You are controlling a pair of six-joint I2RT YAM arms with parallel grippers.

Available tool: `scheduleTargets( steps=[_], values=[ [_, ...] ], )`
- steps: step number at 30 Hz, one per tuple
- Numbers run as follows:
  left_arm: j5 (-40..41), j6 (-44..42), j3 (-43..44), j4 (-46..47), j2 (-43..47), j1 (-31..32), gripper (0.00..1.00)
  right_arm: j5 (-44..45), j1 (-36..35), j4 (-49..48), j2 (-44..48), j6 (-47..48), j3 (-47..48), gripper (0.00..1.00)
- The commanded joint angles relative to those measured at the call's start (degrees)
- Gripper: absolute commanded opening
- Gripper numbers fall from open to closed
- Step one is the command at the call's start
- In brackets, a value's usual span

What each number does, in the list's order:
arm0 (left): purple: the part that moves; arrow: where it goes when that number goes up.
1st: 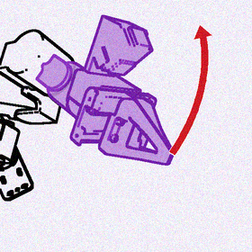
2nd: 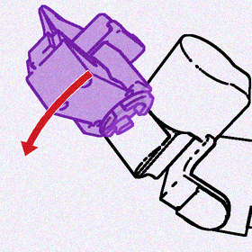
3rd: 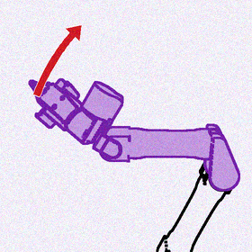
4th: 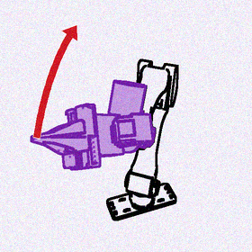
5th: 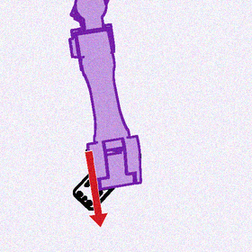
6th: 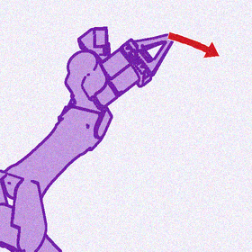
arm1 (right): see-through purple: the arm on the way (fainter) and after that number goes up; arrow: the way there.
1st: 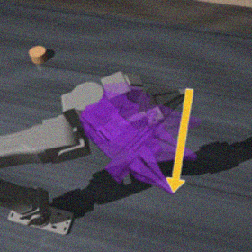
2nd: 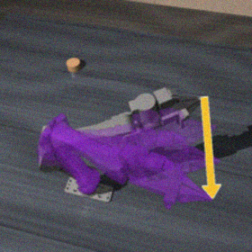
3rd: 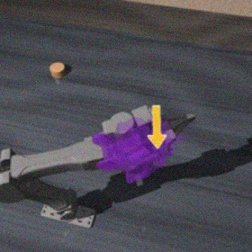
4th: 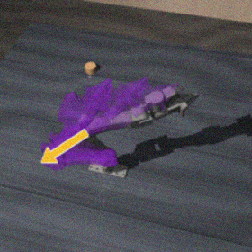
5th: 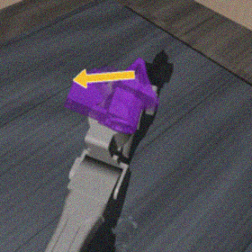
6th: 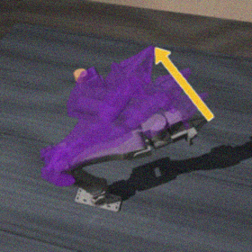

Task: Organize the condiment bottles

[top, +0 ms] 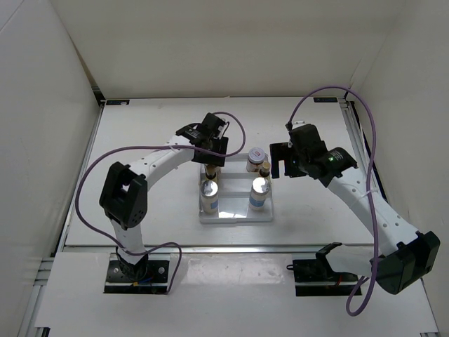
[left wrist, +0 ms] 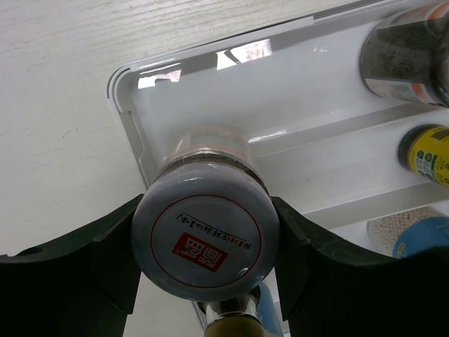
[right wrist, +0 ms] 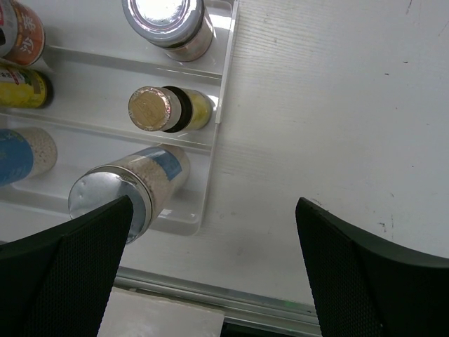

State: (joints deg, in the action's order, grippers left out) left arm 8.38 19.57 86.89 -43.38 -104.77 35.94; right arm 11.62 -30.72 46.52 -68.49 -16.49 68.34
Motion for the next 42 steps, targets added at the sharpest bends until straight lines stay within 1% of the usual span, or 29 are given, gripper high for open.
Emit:
scheduleTargets(
  steps=[1,4,9,14,17,21,22,24,26,30,31,32,33,35,36,37,40,41,42],
  values=[
    [2.5,0.5,0.4,1.9,-0.4,-0.1,0.31,-0.1,0.3,-0.9,0.5,-0.5,-0.2,1.00],
    [3.7,-0.1,1.5,1.9,-1.8,-0.1,0.33,-0.1,0.3,-0.9,1.0,-0.5,-0.2,1.00],
    [5.7,-1.1,4.9,1.9,-1.8,-0.1,0.33,-0.1,0.3,-0.9,1.0,-0.5,-0.2,1.00],
    [5.7,-1.7,8.0,1.9,-1.8,-0.1,0.33,-0.1,0.3,-0.9,1.0,-0.5,-0.2,1.00],
    [5.7,-2.3,8.7,1.9,-2.4,-0.1,0.36,-0.1,0.3,-0.9,1.0,-0.5,-0.2,1.00],
    [5.7,-2.3,8.7,1.9,-3.5,-0.6,0.36,-0.1,0.3,-0.4,1.0,-0.5,-0.2,1.00],
    [5.7,-2.3,8.7,1.9,-4.0,-0.6,0.37,0.5,0.3,-0.4,1.0,-0.5,-0.2,1.00],
    [4.3,-1.7,8.2,1.9,-4.7,-1.1,0.45,0.5,0.3,-0.4,1.0,-0.5,0.5,1.00],
    [2.7,-1.7,8.2,1.9,-5.4,-1.7,0.45,0.5,0.3,0.3,0.4,-0.5,1.2,1.00],
    [2.2,-1.2,8.2,1.9,-6.8,-2.3,0.46,1.0,0.3,1.4,0.4,-0.5,2.6,1.00],
    [2.2,-1.2,8.2,1.9,-6.8,-2.3,0.48,1.0,0.3,2.0,0.4,-0.5,3.1,1.00],
    [2.2,-1.2,8.2,1.9,-6.8,-2.3,0.52,1.0,0.3,2.0,0.4,-0.5,3.7,1.00],
    [2.2,-1.2,8.2,1.9,-7.3,-2.3,0.67,1.0,0.3,2.0,0.4,-0.5,3.7,1.00],
    [1.6,-1.2,8.9,1.9,-7.3,-2.3,0.82,1.7,0.3,3.4,-0.2,-0.5,5.0,1.00],
    [1.0,-1.2,9.4,1.2,-6.8,-2.3,0.96,3.8,0.3,4.5,-1.0,-0.5,7.3,1.00],
    [1.0,-1.7,10.1,1.2,-5.8,-2.9,1.00,4.8,0.3,7.7,-2.4,-0.5,9.0,1.00],
    [3.6,-3.0,16.2,-3.3,-2.7,-3.5,1.00,7.6,0.3,13.5,-4.3,-0.5,15.7,1.00],
    [4.4,-4.1,19.5,-4.3,-1.5,-3.5,1.00,8.2,0.3,14.2,-4.3,0.1,16.7,1.00],
    [5.1,-4.8,20.6,-4.8,0.0,-4.0,1.00,8.2,0.3,14.2,-4.3,0.8,17.5,1.00]
  ],
)
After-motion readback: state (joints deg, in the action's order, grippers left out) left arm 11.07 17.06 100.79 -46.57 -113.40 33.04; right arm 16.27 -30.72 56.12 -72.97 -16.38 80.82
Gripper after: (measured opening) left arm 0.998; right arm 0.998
